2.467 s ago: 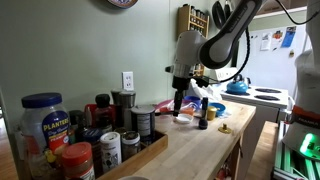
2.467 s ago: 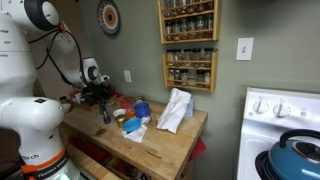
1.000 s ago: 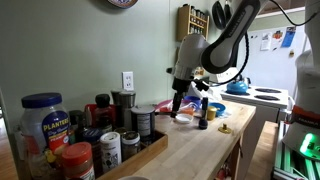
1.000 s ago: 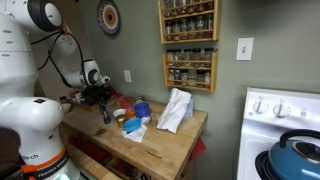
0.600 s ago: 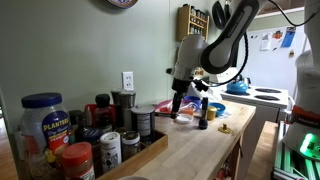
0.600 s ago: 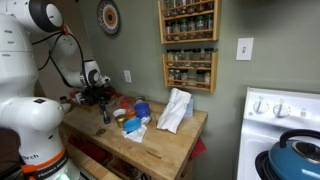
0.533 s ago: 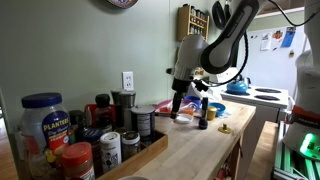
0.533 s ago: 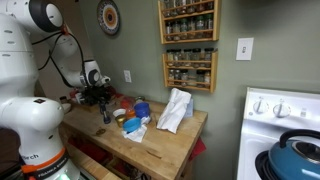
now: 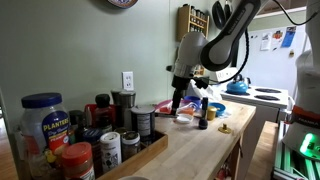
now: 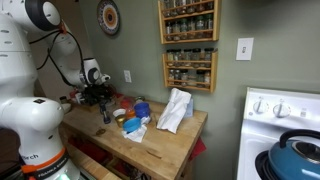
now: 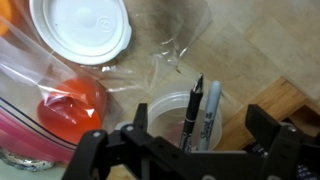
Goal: Put the marker on top of the clear bowl then move the bowl forwards.
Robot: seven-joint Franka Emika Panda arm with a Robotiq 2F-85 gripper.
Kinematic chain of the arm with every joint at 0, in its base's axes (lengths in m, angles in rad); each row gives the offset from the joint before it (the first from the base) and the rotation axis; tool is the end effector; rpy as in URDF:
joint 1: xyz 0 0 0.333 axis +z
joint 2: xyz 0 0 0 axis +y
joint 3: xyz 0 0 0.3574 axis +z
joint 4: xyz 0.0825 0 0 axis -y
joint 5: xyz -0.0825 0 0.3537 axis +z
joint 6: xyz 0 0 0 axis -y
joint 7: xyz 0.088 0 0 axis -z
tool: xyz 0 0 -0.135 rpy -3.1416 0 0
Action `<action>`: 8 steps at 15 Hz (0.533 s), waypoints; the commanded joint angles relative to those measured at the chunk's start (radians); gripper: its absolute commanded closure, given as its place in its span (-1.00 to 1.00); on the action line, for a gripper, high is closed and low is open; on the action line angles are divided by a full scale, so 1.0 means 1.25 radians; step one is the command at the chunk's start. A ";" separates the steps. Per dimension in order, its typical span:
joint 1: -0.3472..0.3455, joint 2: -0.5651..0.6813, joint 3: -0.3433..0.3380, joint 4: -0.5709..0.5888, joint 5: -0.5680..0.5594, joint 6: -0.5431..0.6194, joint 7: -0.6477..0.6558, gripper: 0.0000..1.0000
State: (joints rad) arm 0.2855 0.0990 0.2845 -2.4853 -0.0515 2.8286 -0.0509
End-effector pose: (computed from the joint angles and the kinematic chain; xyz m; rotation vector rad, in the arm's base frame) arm 0.4136 0.2675 0.3162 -2.8844 -0.9930 -0.3665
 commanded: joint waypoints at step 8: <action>0.034 -0.216 0.016 0.069 0.143 -0.315 -0.149 -1.00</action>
State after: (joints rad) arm 0.3064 -0.1093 0.3190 -2.4240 0.0899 2.5354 -0.1993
